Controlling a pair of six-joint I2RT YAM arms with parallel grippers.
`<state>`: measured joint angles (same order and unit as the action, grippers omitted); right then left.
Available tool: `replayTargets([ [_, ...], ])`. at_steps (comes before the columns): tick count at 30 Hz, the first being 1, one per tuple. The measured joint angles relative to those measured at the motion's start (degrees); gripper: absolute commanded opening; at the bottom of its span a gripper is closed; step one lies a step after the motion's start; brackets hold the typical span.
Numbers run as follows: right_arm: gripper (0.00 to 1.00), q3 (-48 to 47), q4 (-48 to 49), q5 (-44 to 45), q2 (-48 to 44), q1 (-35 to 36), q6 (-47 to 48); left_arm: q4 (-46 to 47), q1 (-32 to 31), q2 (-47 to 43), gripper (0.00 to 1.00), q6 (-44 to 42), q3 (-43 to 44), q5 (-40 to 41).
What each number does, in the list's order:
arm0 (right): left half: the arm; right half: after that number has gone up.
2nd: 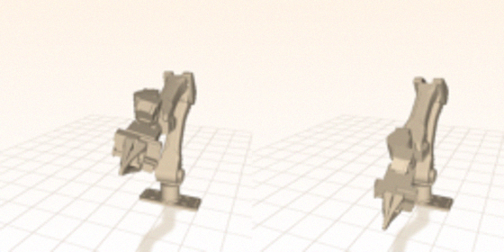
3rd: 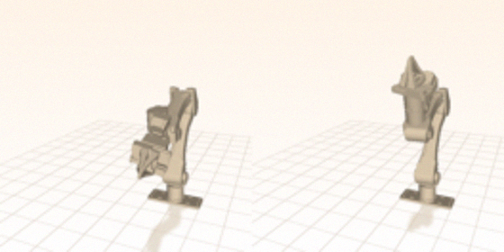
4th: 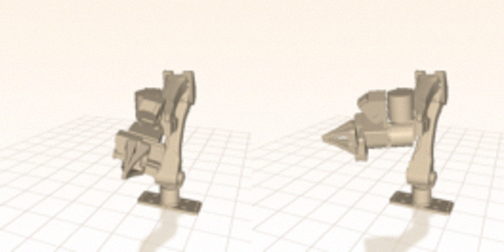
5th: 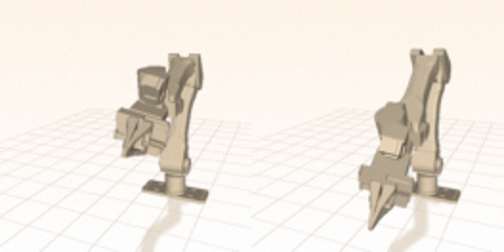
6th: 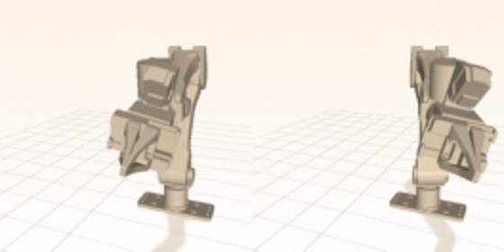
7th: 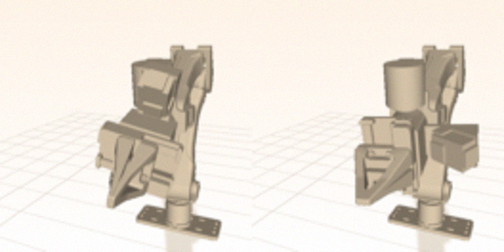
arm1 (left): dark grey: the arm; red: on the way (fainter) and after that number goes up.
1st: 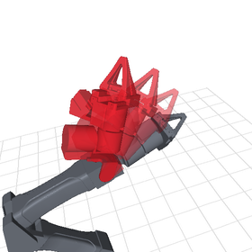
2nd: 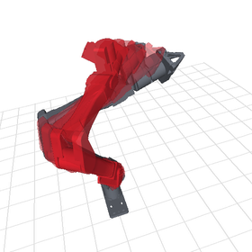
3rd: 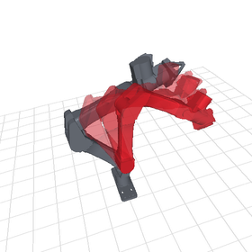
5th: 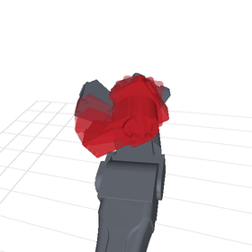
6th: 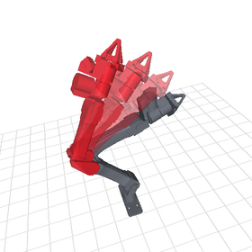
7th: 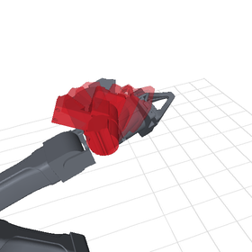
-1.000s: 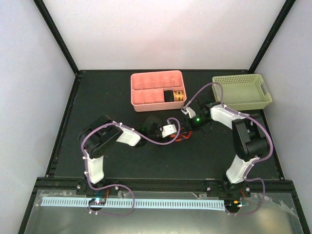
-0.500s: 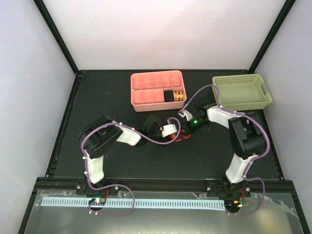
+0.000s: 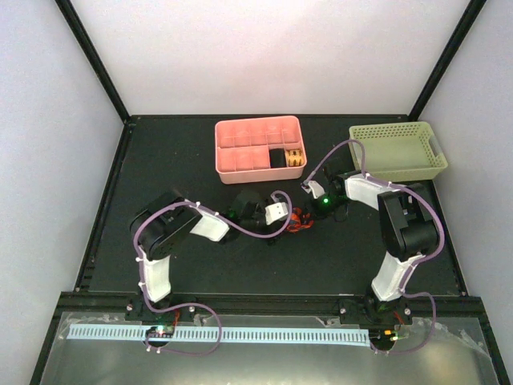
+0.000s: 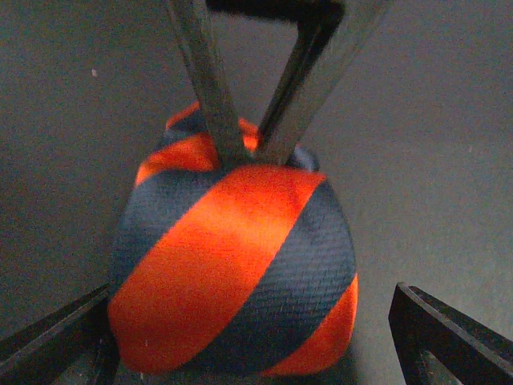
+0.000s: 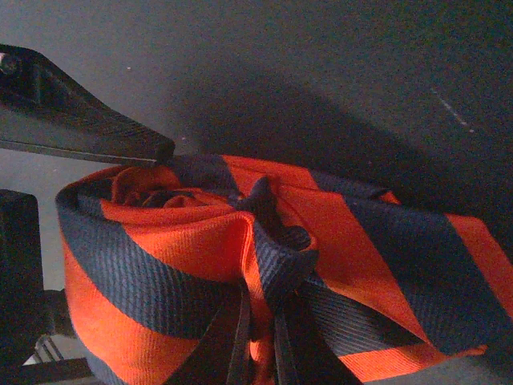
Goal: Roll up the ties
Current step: Roll the tie at the center of the board.
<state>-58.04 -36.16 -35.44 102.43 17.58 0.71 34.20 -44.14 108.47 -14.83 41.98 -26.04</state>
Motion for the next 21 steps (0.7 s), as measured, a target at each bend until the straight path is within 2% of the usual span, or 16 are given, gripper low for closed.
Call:
replayTargets([
  [5, 0.02, 0.0, 0.2, 0.8, 0.2, 0.0, 0.0, 4.0, 0.0, 3.5, 0.87, 2.6, 1.4, -1.7],
  [9, 0.02, 0.0, 0.2, 0.6, 0.3, -0.1, 0.0, 5.3, 0.0, 6.4, 0.75, 4.2, 3.4, -2.3],
  [12, 0.02, 0.0, 0.2, 0.2, 0.5, -0.3, 0.0, 5.2, 0.0, 7.4, 0.62, 4.6, 4.7, -2.3],
  [16, 0.14, -0.1, 0.2, -0.3, 0.7, -0.4, 0.0, 4.4, -0.2, 7.5, 0.46, 4.0, 5.1, -1.8],
  [19, 0.24, -0.4, -0.1, -0.5, 0.8, -0.4, 0.5, 3.0, -0.2, 7.1, 0.42, 2.8, 5.1, -0.9],
  [21, 0.35, -0.7, -0.5, -0.5, 0.8, -0.5, 0.5, 1.4, -0.2, 6.3, 0.4, 1.9, 5.1, -0.2],
])
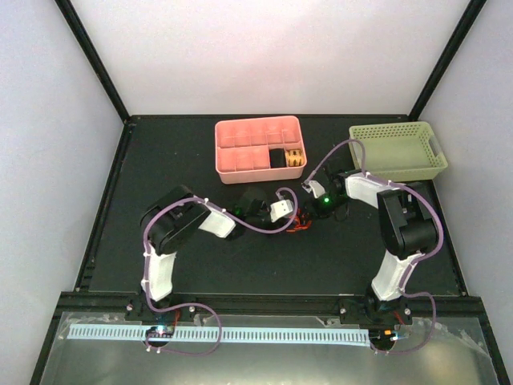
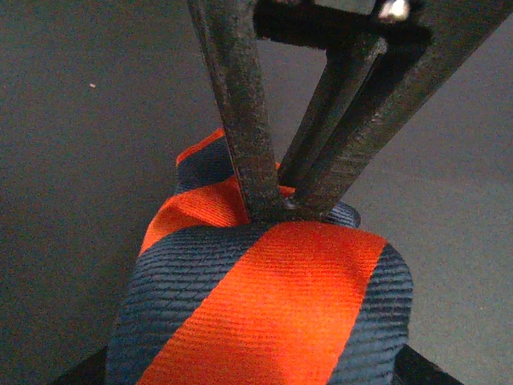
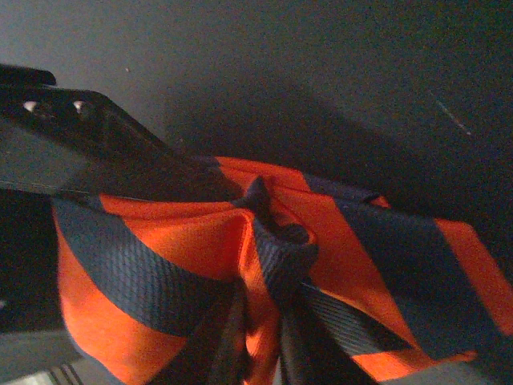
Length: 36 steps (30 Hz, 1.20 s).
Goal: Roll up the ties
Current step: Roll the tie at the center of the board.
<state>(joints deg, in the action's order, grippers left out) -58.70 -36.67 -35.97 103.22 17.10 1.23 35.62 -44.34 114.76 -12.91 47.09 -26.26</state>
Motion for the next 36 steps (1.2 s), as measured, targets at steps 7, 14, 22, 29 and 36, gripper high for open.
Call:
replayTargets([
  [7, 0.65, -1.8, -3.5, 0.0, -0.8, -0.9, 1.8, -5.7, 0.0, -2.9, 0.39, -3.1, -0.3, 2.6],
  [14, 0.91, -2.6, -5.5, -1.2, -1.9, -2.5, 1.0, -7.1, -0.1, -3.4, 0.39, -4.3, -0.3, 3.3],
  [22, 0.95, -1.6, -2.6, -3.8, 0.8, -7.6, -1.7, -7.4, -0.1, -3.4, 0.39, -4.5, -0.2, 3.3],
  [29, 0.9, -1.6, 2.6, -11.2, 3.8, -6.1, -5.1, -7.9, -0.1, -3.4, 0.39, -4.7, 0.0, 3.3],
  [36, 0.68, -1.0, 4.4, -16.5, 5.9, -5.4, -4.9, -7.9, -0.1, -3.4, 0.4, -4.7, 0.0, 3.3],
])
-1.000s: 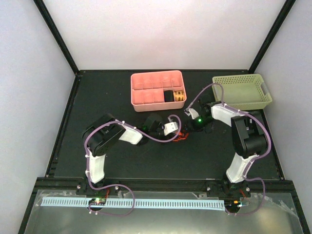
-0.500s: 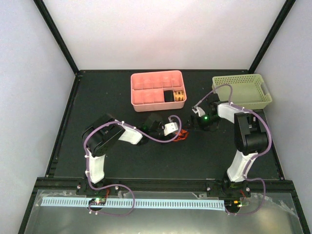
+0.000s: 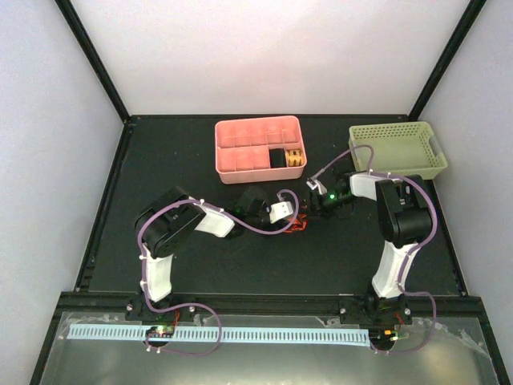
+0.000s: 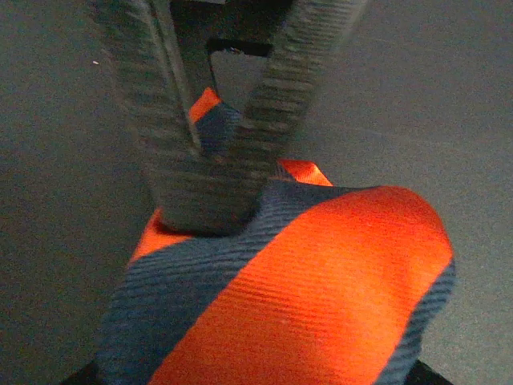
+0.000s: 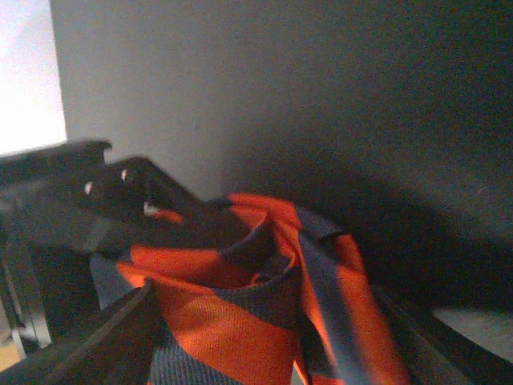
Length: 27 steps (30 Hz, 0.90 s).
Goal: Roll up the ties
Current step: Roll the tie at the center of the board.
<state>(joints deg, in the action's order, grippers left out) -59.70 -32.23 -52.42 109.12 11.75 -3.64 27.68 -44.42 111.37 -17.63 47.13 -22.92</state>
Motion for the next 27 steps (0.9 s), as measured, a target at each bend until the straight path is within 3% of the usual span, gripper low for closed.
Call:
replayTargets([
  [2, 0.71, 1.2, 0.0, -1.5, 0.0, 0.1, 0.2, 0.0, 0.0, 0.0, 0.4, -0.2, 0.0, 0.0],
  [4, 0.81, 1.9, -0.1, -3.0, 0.0, 0.1, 0.4, -0.1, -0.1, 0.0, 0.4, -0.3, 0.0, 0.0],
  [10, 0.78, 2.8, -0.3, -4.2, -0.4, 0.1, 1.3, -0.4, -0.1, 0.0, 0.4, -0.4, 0.2, 0.0],
  [13, 0.94, 3.1, -0.4, -4.9, -0.5, 0.1, 1.5, -0.5, -0.1, 0.0, 0.4, -0.5, 0.3, 0.0],
  [17, 0.98, 4.0, -0.9, -6.1, -2.4, 0.2, 2.1, -0.6, -0.2, 0.0, 0.4, -0.5, 0.3, 0.0],
  [20, 0.93, 4.7, -1.1, -6.6, -3.3, 0.2, 1.8, -0.6, -0.2, 0.0, 0.4, -0.5, 0.3, 0.1],
  [27, 0.7, 4.6, 0.5, -5.1, -2.9, 0.4, -0.7, -0.6, -0.2, 0.0, 0.4, -0.5, 0.3, 0.2],
])
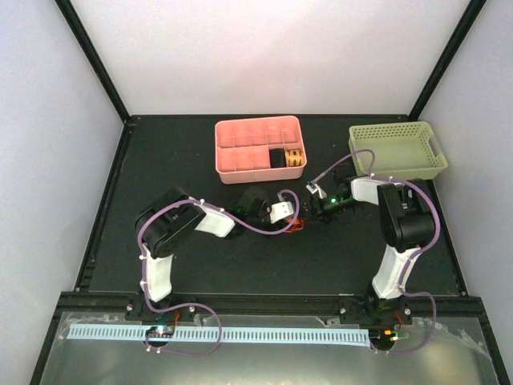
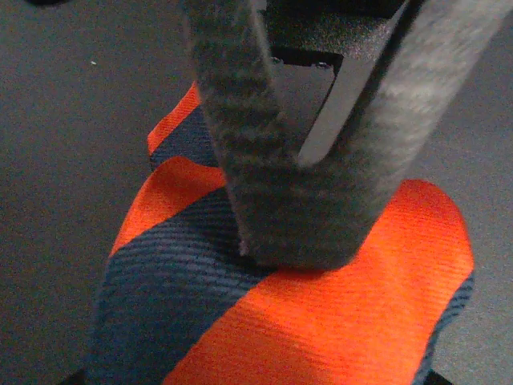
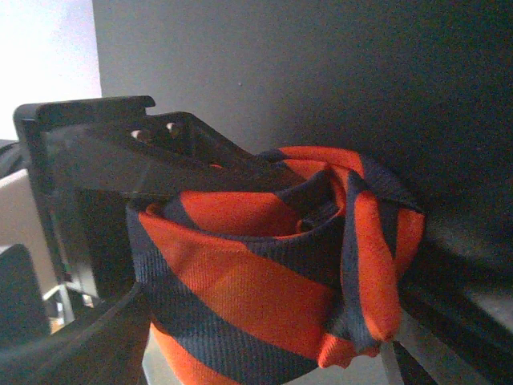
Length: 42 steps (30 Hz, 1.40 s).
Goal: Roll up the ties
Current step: Roll the tie at the center of the board, then pick up the tie from the center of the board.
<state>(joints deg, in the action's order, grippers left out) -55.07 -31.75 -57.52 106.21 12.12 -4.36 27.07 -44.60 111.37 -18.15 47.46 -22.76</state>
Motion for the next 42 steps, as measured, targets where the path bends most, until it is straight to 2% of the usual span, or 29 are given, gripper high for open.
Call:
replayTargets([
  [2, 0.62, -0.1, 0.2, 0.7, 0.7, 0.3, -0.7, 0.0, 0.0, 0.0, 0.4, 0.0, 0.0, 0.0],
  [5, 0.43, -0.2, 0.6, 0.9, 1.0, 0.8, -1.3, -0.2, 0.0, 0.0, 0.4, 0.0, 0.0, 0.1],
  [9, 0.22, -0.7, 0.7, 1.0, 1.0, 1.0, -1.5, -0.5, 0.0, 0.0, 0.4, -0.1, 0.0, 0.3],
  [11, 0.13, -0.9, 0.6, 1.1, 1.0, 0.9, -1.5, -0.7, 0.0, 0.0, 0.4, -0.1, 0.0, 0.4],
  [15, 0.02, -1.3, 0.2, 1.0, 1.0, 0.8, -1.3, -0.9, 0.0, 0.0, 0.4, -0.1, 0.0, 0.4],
  [17, 0.02, -1.3, 0.1, 1.0, 1.0, 0.8, -1.1, -0.9, 0.0, 0.0, 0.42, -0.2, 0.0, 0.4],
  [22, 0.02, -1.3, 0.2, 1.0, 1.0, 0.8, -0.9, -1.4, 0.0, 0.0, 0.78, -0.4, -0.1, 0.6],
  [25, 0.02, -1.3, 0.2, 1.1, 1.0, 0.8, -0.7, -0.3, 0.0, -0.2, 0.96, -0.3, -1.4, 0.9],
  [26, 0.02, -1.3, 0.2, 1.1, 1.0, 0.8, -0.5, -0.2, 0.0, -0.5, 0.98, -0.3, -1.8, 1.1],
  [33, 0.02, -1.3, -0.2, 1.0, 1.0, 0.9, 0.9, -0.2, 0.0, -1.5, 0.99, -0.3, -2.8, 2.2],
  [39, 0.02, -0.7, -0.1, 0.7, 0.4, 1.0, 1.7, 0.7, -0.1, 1.9, 0.99, -0.2, 1.0, 1.3],
  [40, 0.02, -0.6, -0.1, 0.7, 0.3, 1.0, 1.8, 0.9, -0.1, 2.4, 0.96, -0.2, 1.5, 1.1],
  [42, 0.02, -0.4, -0.1, 0.6, 0.2, 1.0, 1.9, 1.0, -0.1, 3.3, 0.83, -0.2, 2.5, 0.5],
])
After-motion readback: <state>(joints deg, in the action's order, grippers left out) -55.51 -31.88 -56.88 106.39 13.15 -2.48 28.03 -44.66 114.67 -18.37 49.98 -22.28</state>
